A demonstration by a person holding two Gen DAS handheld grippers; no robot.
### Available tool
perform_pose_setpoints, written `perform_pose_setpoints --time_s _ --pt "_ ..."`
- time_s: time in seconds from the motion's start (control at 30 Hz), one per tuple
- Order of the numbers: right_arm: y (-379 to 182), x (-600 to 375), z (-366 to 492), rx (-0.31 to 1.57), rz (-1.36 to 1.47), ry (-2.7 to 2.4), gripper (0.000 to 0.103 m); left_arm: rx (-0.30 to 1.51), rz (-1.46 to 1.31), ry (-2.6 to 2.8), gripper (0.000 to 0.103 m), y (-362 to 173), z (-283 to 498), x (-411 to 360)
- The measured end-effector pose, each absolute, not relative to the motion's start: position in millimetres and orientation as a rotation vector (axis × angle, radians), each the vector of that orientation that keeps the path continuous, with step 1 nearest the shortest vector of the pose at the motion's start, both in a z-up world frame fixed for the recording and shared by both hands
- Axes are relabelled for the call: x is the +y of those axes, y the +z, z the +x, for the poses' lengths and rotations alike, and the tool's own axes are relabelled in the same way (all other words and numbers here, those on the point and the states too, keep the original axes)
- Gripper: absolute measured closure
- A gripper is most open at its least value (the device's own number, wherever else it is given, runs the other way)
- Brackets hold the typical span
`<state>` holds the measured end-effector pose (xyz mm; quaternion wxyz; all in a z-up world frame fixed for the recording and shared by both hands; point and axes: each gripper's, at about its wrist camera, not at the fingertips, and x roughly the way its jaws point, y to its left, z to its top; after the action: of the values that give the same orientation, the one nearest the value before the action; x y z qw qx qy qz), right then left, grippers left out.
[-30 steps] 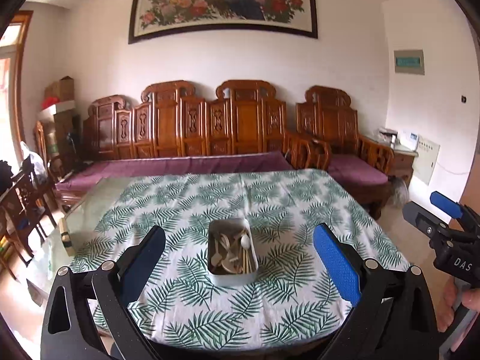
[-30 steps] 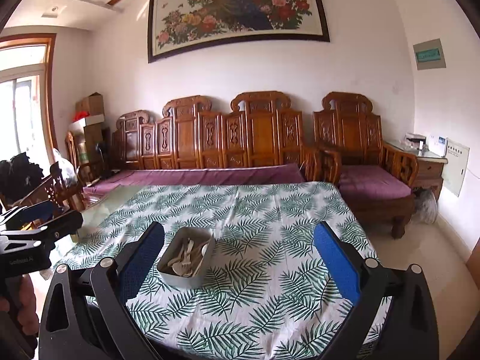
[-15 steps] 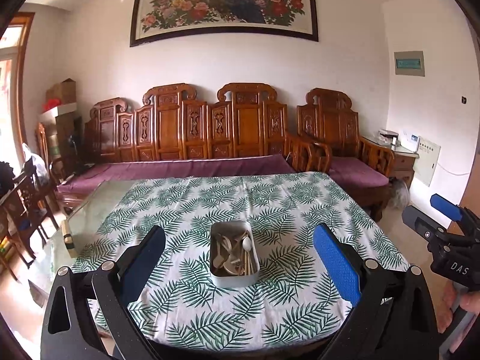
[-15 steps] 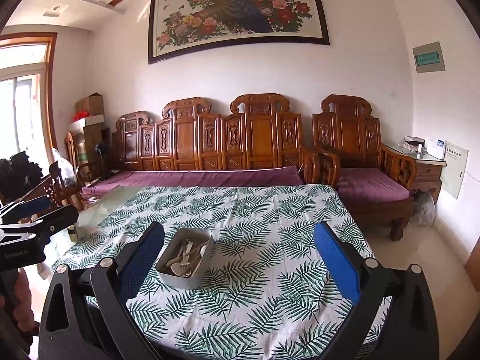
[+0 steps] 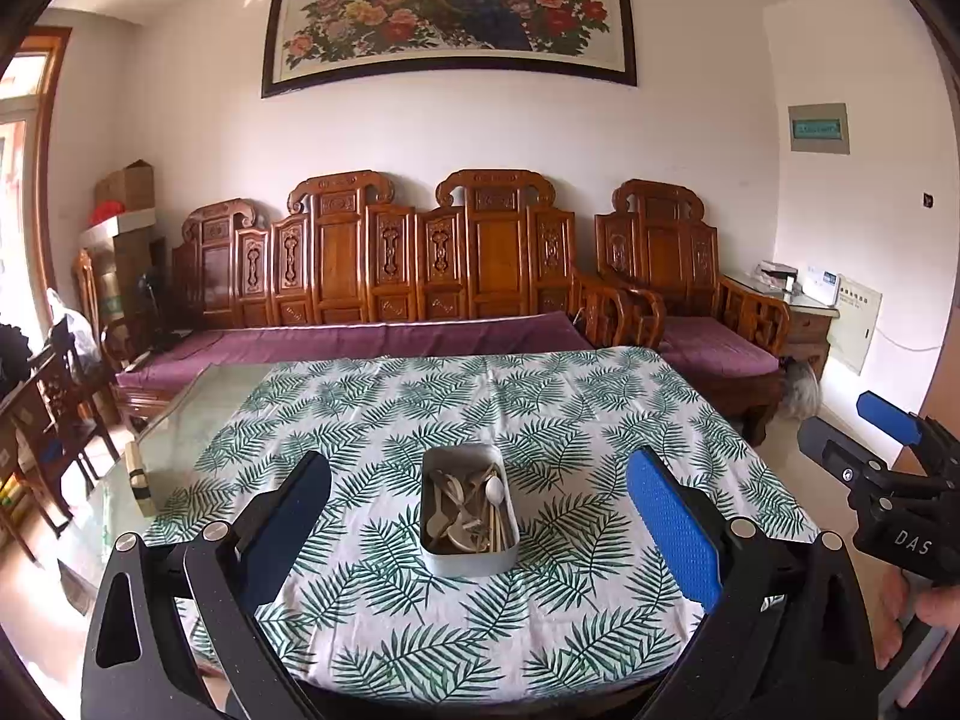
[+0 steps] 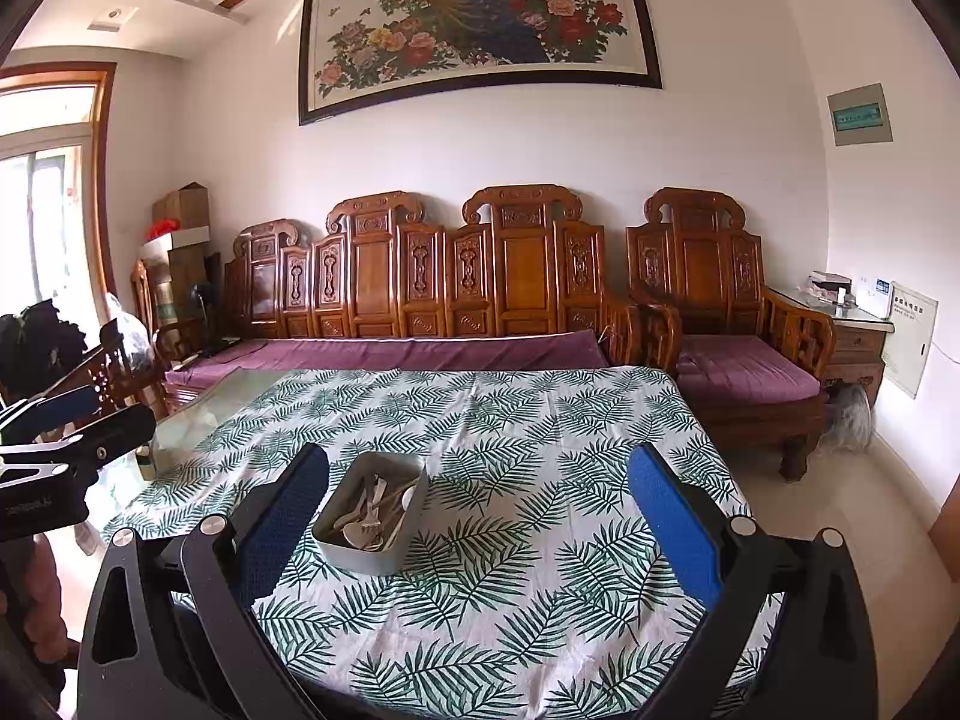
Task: Organize utensils
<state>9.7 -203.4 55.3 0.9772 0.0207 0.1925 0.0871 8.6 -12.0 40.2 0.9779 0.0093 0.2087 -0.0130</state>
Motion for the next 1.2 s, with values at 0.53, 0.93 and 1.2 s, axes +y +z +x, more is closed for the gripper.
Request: perform_pose_setpoints --time_s 0.53,0.93,1.2 --pt "51.5 -203.8 9.1 0.391 0.041 0.178 0.003 0.414 0.016 -0.029 0.008 40.1 4.8 -13.6" --pt "50.2 -204.9 9.5 0.393 0.042 0.181 0.003 0.409 0.018 -0.030 0.008 40.0 3.7 -14.9" --pt "49.5 -204.9 9.2 0.394 0.041 0.182 0.003 0.407 0.020 -0.027 0.008 40.0 3.2 -15.6"
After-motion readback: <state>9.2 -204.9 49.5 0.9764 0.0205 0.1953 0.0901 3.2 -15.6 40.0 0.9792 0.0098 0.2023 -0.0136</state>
